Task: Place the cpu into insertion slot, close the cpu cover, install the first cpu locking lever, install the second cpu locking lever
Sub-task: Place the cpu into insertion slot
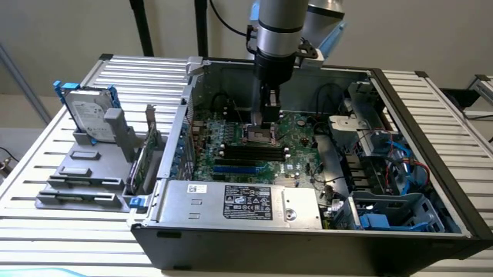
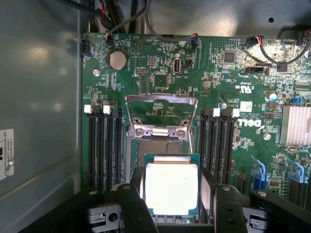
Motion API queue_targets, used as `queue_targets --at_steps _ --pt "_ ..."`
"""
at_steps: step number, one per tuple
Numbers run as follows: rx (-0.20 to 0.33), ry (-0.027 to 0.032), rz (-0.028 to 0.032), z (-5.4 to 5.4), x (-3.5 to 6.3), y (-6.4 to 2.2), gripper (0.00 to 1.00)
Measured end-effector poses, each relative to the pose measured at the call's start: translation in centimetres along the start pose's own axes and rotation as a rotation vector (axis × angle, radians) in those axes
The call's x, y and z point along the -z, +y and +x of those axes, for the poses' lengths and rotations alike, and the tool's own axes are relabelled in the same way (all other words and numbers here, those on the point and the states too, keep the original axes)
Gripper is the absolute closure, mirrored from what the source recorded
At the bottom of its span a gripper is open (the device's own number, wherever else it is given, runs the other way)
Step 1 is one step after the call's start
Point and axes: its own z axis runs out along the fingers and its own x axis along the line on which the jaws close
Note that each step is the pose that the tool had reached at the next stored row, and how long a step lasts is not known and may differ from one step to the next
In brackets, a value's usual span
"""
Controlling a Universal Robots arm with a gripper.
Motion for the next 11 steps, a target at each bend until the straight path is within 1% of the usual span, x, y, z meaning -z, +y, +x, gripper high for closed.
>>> queue_targets --at_steps 11 --pt "-0.006 0.0000 -0.0002 0.0 -2.00 -0.03 0.46"
